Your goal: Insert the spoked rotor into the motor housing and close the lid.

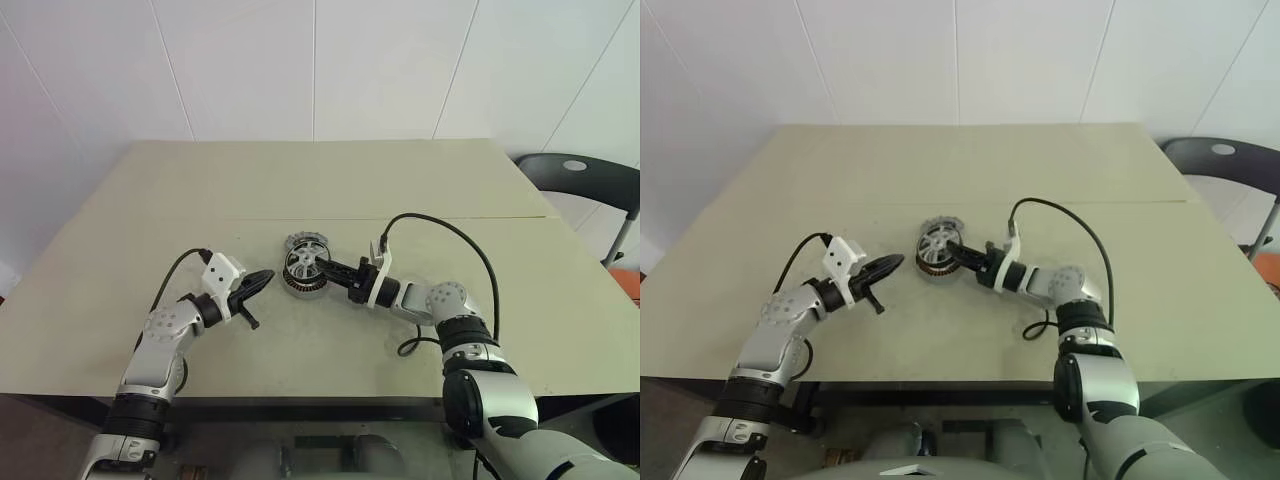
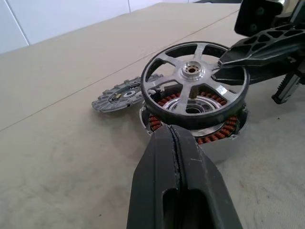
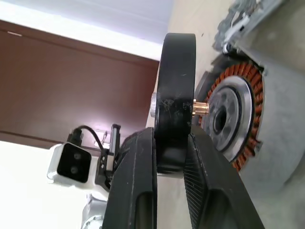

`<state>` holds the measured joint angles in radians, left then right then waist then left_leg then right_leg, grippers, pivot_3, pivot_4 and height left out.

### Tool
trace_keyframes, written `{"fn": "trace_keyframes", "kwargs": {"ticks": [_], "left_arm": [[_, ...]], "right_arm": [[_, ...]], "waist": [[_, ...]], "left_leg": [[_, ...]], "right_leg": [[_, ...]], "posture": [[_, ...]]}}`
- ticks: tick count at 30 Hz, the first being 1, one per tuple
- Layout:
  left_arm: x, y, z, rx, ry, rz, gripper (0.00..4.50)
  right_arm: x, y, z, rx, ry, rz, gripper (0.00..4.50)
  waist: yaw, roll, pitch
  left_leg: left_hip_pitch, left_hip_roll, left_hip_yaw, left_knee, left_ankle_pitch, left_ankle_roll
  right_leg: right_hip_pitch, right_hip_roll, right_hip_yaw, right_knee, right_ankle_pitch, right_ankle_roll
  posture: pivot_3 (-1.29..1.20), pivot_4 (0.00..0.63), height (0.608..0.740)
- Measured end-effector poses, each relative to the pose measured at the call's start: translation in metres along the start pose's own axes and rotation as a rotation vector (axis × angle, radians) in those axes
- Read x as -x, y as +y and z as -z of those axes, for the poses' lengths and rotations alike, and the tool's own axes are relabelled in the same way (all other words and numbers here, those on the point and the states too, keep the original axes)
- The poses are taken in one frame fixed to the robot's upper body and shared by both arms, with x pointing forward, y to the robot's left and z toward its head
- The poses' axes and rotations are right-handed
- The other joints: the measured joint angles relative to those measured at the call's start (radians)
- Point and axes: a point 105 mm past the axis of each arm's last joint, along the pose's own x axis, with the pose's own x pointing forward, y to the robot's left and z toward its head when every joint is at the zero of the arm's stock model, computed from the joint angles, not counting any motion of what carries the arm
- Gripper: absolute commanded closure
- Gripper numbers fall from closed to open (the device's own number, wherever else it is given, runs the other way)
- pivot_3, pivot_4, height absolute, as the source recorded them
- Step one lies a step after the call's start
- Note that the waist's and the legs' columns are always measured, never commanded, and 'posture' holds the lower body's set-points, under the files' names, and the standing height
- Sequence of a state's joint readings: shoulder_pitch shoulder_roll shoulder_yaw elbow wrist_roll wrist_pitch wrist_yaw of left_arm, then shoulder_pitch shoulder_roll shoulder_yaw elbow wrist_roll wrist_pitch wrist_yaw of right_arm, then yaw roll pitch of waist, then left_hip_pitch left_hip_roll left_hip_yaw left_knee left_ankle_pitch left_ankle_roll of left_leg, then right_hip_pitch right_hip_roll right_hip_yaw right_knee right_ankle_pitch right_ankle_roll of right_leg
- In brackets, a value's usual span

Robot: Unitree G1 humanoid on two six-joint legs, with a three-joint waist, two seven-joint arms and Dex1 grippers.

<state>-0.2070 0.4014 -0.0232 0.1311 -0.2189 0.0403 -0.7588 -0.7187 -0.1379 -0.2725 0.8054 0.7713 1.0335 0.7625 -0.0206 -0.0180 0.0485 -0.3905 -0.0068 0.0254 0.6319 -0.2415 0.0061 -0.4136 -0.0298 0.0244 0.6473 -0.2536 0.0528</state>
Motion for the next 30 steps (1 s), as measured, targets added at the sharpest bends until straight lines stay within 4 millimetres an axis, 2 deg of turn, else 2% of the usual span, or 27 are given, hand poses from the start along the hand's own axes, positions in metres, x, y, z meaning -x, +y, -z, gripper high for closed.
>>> {"fn": "trace_keyframes", "kwargs": {"ticks": [6,15,30], "left_arm": [[-0.001,0.0,-0.001,-0.002,-0.001,0.0,4.5],[-0.001,0.0,-0.001,-0.003,-0.001,0.001,4.5],[0.004,-0.003,0.003,0.002,0.008,0.006,4.5]], "right_arm": [[-0.001,-0.001,0.0,-0.025,-0.016,-0.011,4.09],[-0.008,0.002,0.013,-0.073,0.035,-0.036,4.09],[-0.003,-0.003,0.015,-0.082,0.03,-0.025,4.09]], "waist": [[0.0,0.0,0.0],[0.0,0.0,0.0],[0.0,0.001,0.0]], "left_leg": [[-0.001,0.0,0.0,0.0,0.0,0.0],[-0.001,0.0,0.0,-0.001,0.0,0.0],[-0.002,0.0,0.0,-0.001,0.0,0.0]], "right_leg": [[-0.001,0.0,0.0,0.0,0.0,0.0],[-0.002,-0.001,0.0,0.0,0.0,-0.001],[-0.004,-0.002,0.0,0.0,0.0,-0.001]], "posture": [[0.0,0.0,0.74],[0.0,0.0,0.74],[0.0,0.0,0.74]]}}
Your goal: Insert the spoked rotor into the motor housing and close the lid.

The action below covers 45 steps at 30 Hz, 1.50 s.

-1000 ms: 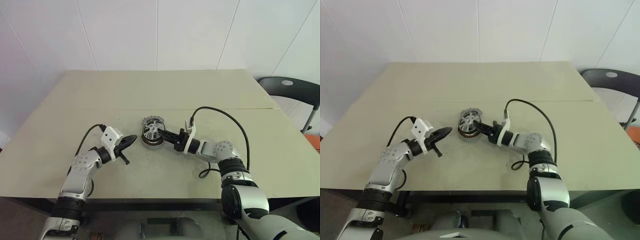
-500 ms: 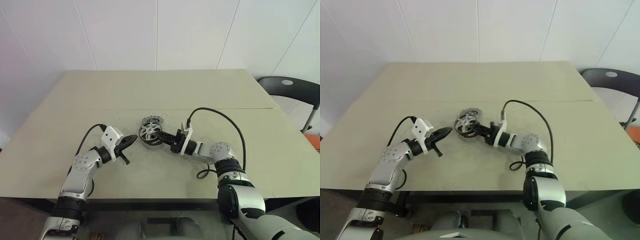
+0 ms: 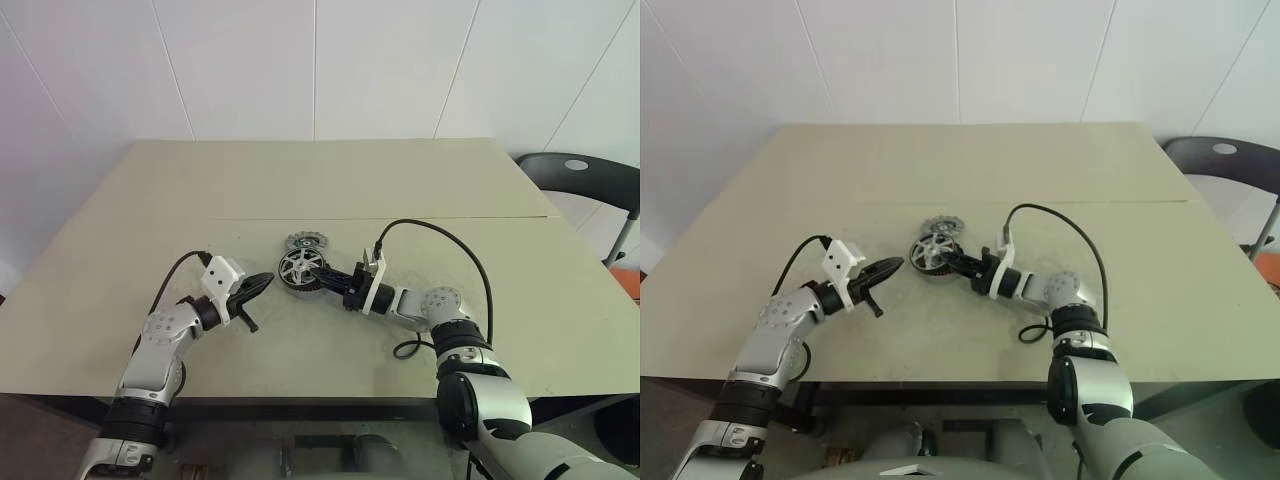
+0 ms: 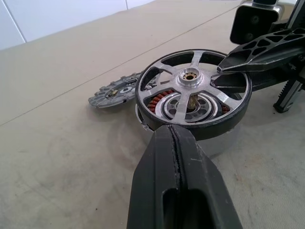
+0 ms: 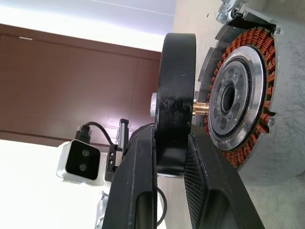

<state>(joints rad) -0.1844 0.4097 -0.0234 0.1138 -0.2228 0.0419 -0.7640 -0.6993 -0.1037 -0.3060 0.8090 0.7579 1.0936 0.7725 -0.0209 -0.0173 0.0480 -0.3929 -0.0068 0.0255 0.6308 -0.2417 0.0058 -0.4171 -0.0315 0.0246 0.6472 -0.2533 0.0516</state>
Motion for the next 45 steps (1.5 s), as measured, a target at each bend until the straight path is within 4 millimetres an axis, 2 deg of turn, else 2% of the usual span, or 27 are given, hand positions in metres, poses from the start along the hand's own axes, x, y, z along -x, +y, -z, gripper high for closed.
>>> {"fn": "trace_keyframes", "kwargs": {"ticks": [22,24,30,40,45], "left_arm": [[0.0008,-0.003,0.0027,0.016,0.009,0.005,4.5],[0.0007,-0.0031,0.0027,0.017,0.008,0.005,4.5],[0.0004,-0.0032,0.003,0.017,0.009,0.003,4.5],[0.0002,-0.0029,0.0039,0.003,0.02,0.002,4.5],[-0.0004,-0.0026,0.0034,0.001,0.02,0.002,4.5]], "right_arm": [[0.0022,-0.0031,-0.0015,0.004,-0.025,0.001,4.09],[0.0021,-0.0036,-0.0018,0.007,-0.027,0.004,3.35],[0.003,-0.0025,-0.0024,0.009,-0.034,-0.012,1.63],[0.0039,-0.006,-0.0032,0.027,-0.038,0.011,1.63],[0.0028,-0.0001,-0.0068,0.06,-0.028,0.025,1.63]], "waist": [[0.001,0.001,-0.001],[0.001,0.001,-0.001],[-0.001,0.002,-0.002],[-0.019,0.003,-0.003],[-0.023,0.003,-0.003]], "left_leg": [[0.0,0.0,0.0,0.001,0.0,0.0],[0.001,0.0,0.0,0.001,0.0,0.0],[0.003,0.0,0.001,0.001,0.0,0.0],[0.004,0.001,0.002,0.001,0.0,0.0],[0.003,0.001,0.002,0.001,0.0,0.0]], "right_leg": [[0.001,0.0,0.0,0.0,0.0,-0.001],[0.001,-0.002,-0.001,0.0,-0.001,-0.002],[0.003,-0.002,-0.002,0.0,-0.001,-0.002],[0.004,-0.002,-0.004,0.0,0.001,-0.003],[0.004,-0.002,-0.004,0.0,0.001,-0.002]], "posture": [[0.0,0.0,0.74],[0.0,0.0,0.74],[0.0,0.0,0.74],[0.0,0.0,0.74],[0.0,0.0,0.74]]}}
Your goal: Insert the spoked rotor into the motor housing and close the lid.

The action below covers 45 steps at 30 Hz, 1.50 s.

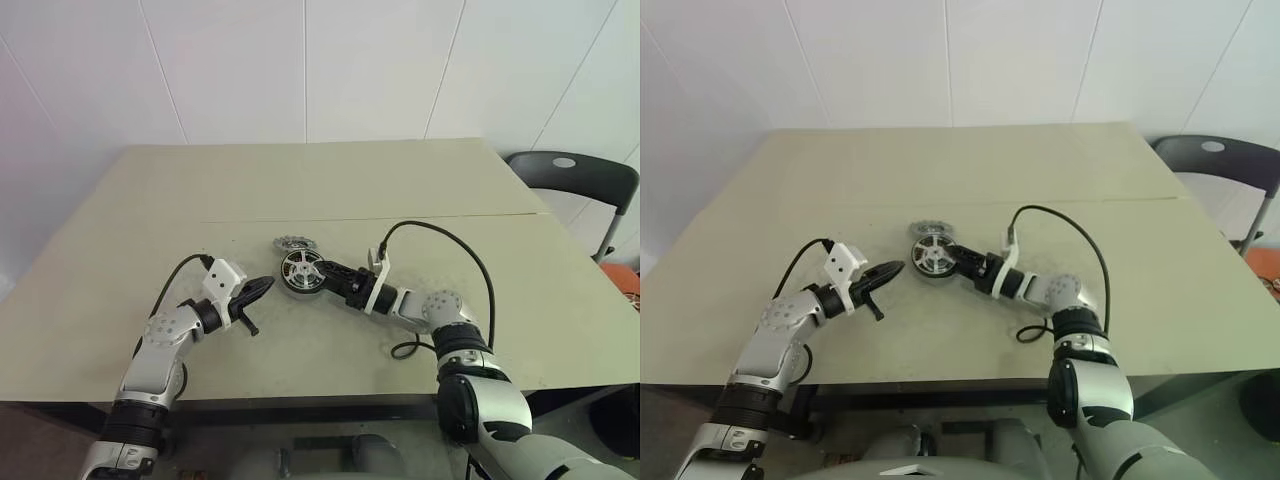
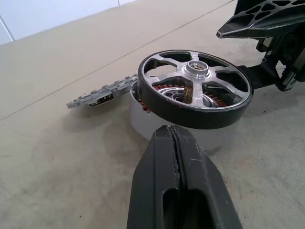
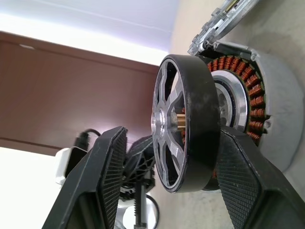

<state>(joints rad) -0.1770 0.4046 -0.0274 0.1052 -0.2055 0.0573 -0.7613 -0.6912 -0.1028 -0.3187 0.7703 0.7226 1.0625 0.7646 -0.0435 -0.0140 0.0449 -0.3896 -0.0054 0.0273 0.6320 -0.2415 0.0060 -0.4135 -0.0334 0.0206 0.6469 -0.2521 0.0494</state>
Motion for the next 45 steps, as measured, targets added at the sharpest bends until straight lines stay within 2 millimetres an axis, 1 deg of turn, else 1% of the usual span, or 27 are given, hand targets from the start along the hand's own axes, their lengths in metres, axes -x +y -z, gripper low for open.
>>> {"fn": "trace_keyframes", "kwargs": {"ticks": [3,8,10,16,21,25,27,29,33,36,38,41,45], "left_arm": [[-0.001,0.0,-0.001,0.0,-0.002,0.001,4.5],[-0.003,-0.002,0.001,0.003,0.003,0.01,4.5],[-0.005,-0.002,-0.001,-0.002,0.0,0.018,4.5],[-0.006,-0.003,-0.002,-0.005,-0.002,0.021,4.5],[-0.007,-0.003,-0.002,-0.008,-0.001,0.018,4.5],[-0.01,0.002,0.001,-0.03,0.023,-0.009,4.5],[-0.016,0.008,0.003,-0.053,0.042,-0.036,4.5],[-0.024,0.01,0.0,-0.067,0.038,-0.043,4.5],[-0.051,0.003,-0.012,-0.1,0.005,-0.01,4.5],[-0.063,-0.007,-0.015,-0.103,-0.008,0.026,4.5],[-0.066,-0.009,-0.014,-0.104,-0.008,0.034,4.5],[-0.065,-0.008,-0.012,-0.105,-0.003,0.033,4.5],[-0.063,-0.005,-0.012,-0.104,-0.001,0.025,4.5]], "right_arm": [[0.0,0.008,-0.006,0.069,0.023,0.026,1.63],[0.0,0.033,-0.019,0.22,0.053,0.03,1.63],[-0.001,0.039,-0.022,0.284,0.07,0.044,1.63],[-0.003,0.04,-0.02,0.316,0.087,0.052,1.63],[-0.007,0.037,-0.018,0.337,0.072,0.063,1.63],[-0.009,0.034,-0.016,0.334,0.058,0.064,1.63],[-0.009,0.034,-0.018,0.335,0.044,0.068,1.63],[-0.01,0.035,-0.019,0.333,0.031,0.065,1.63],[-0.015,0.04,-0.017,0.336,0.026,0.045,1.63],[-0.016,0.04,-0.015,0.333,0.024,0.041,1.63],[-0.014,0.039,-0.015,0.335,0.018,0.047,1.63],[-0.011,0.034,-0.014,0.325,0.011,0.061,1.63],[-0.011,0.034,-0.016,0.329,0.001,0.062,1.63]], "waist": [[0.0,0.0,0.0],[0.0,0.0,0.0],[0.0,0.0,0.0],[0.0,0.0,0.0],[0.0,0.0,0.0],[0.001,0.0,0.0],[0.003,0.0,0.0],[0.004,0.0,0.0],[0.007,0.0,0.0],[0.002,0.0,0.0],[-0.001,0.0,0.0],[0.0,0.0,0.0],[0.0,0.0,0.0]], "left_leg": [[-0.001,0.0,0.0,0.0,0.0,0.0],[-0.003,0.0,0.0,-0.001,0.0,0.0],[-0.003,0.0,0.0,-0.001,0.0,0.0],[-0.003,0.0,0.001,-0.001,0.0,0.0],[-0.003,0.0,0.001,-0.001,0.0,0.0],[-0.003,0.0,0.001,0.0,0.0,0.0],[-0.003,0.0,0.001,0.0,0.0,0.0],[-0.003,0.0,0.001,0.0,0.0,0.0],[-0.003,0.0,0.001,0.0,0.0,0.0],[-0.003,0.0,0.001,0.0,0.0,0.0],[-0.003,0.001,0.001,0.0,0.0,0.0],[-0.002,0.001,0.001,0.0,0.0,0.0],[-0.002,0.001,0.001,0.001,0.0,0.0]], "right_leg": [[-0.001,0.0,0.0,0.0,0.0,0.0],[-0.004,0.0,0.0,0.0,0.0,0.001],[-0.004,0.001,0.0,0.0,0.0,0.001],[-0.004,0.001,0.0,0.0,0.0,0.001],[-0.004,0.001,0.0,0.0,0.0,0.001],[-0.004,0.001,0.0,0.001,0.0,0.001],[-0.003,0.002,0.0,0.001,0.001,0.001],[-0.003,0.002,0.0,0.001,0.001,0.002],[-0.002,0.002,0.0,0.0,0.001,0.003],[-0.003,0.003,0.0,0.0,0.002,0.003],[-0.003,0.004,0.0,0.0,0.002,0.003],[-0.003,0.004,0.0,0.001,0.002,0.003],[-0.003,0.004,0.0,0.002,0.002,0.003]], "posture": [[0.0,0.0,0.74],[0.0,0.0,0.74],[0.0,0.0,0.74],[0.0,0.0,0.74],[0.0,0.0,0.74],[0.0,0.0,0.74],[0.0,0.0,0.74],[0.0,0.0,0.74],[0.0,0.0,0.74],[0.0,0.0,0.74],[0.0,0.0,0.74],[0.0,0.0,0.74],[0.0,0.0,0.74]]}}
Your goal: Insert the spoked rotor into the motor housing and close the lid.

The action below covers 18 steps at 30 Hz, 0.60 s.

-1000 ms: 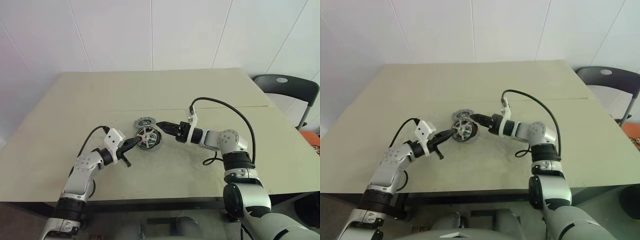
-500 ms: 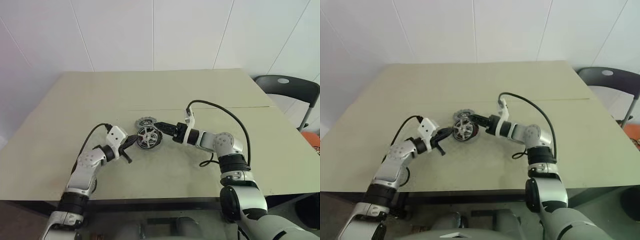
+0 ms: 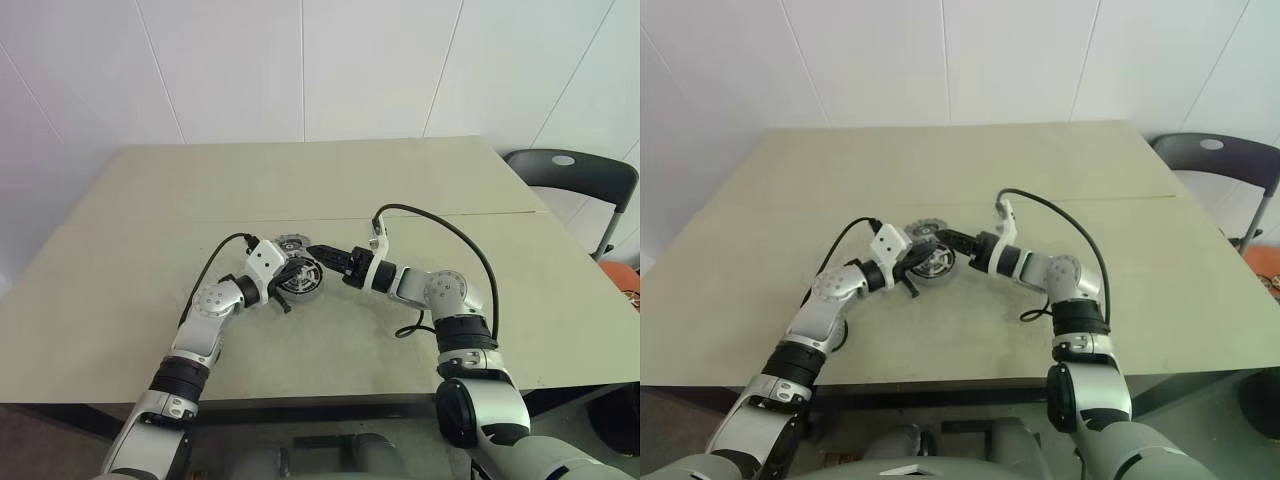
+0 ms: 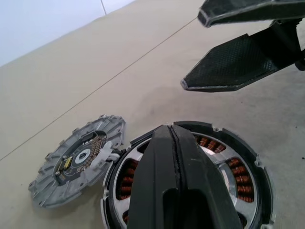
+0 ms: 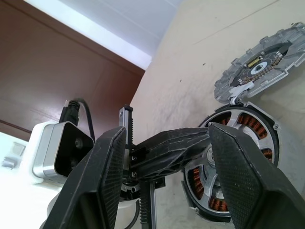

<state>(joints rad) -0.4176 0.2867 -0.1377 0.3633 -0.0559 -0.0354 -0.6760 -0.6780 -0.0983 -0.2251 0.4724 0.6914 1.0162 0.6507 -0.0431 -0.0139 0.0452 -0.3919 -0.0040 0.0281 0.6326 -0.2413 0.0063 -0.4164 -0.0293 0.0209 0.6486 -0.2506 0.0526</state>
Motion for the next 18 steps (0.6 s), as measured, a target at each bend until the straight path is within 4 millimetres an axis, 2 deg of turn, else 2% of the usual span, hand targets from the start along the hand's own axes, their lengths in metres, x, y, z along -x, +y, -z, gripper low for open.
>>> {"fn": "trace_keyframes", "kwargs": {"ticks": [3,7,13,16,18], "left_arm": [[0.004,0.007,-0.007,0.032,-0.043,-0.026,4.5],[0.018,0.013,-0.023,0.06,-0.124,-0.029,4.5],[0.051,0.012,-0.002,0.117,-0.063,-0.04,4.5],[0.057,0.012,0.004,0.121,-0.04,-0.048,4.5],[0.059,0.013,0.004,0.121,-0.041,-0.055,4.5]], "right_arm": [[-0.001,0.0,-0.003,0.071,-0.013,0.016,1.63],[0.0,-0.002,-0.002,0.248,-0.004,0.051,1.63],[0.004,0.003,0.005,0.488,0.023,0.024,1.63],[0.0,0.01,0.007,0.598,0.029,0.005,2.26],[-0.004,0.013,0.007,0.663,0.028,-0.002,2.88]], "waist": [[0.0,0.0,0.0],[-0.001,0.0,0.0],[-0.001,0.0,0.0],[0.0,0.0,0.0],[0.001,0.0,0.0]], "left_leg": [[0.0,0.0,0.0,0.0,0.0,0.0],[0.0,0.0,0.0,-0.001,0.0,0.0],[0.001,0.0,0.0,0.0,0.0,0.0],[0.001,0.0,0.0,0.001,0.0,0.0],[0.001,0.0,0.0,0.001,0.0,0.0]], "right_leg": [[0.0,0.0,0.0,-0.001,0.0,0.0],[0.0,0.0,0.0,-0.001,0.0,0.0],[0.0,0.0,0.0,0.0,0.0,0.0],[0.002,0.0,0.0,-0.001,0.0,0.0],[0.002,0.0,0.0,-0.001,0.0,0.0]], "posture": [[0.0,0.0,0.74],[0.0,0.0,0.74],[0.0,0.0,0.74],[0.0,0.0,0.74],[0.0,0.0,0.74]]}}
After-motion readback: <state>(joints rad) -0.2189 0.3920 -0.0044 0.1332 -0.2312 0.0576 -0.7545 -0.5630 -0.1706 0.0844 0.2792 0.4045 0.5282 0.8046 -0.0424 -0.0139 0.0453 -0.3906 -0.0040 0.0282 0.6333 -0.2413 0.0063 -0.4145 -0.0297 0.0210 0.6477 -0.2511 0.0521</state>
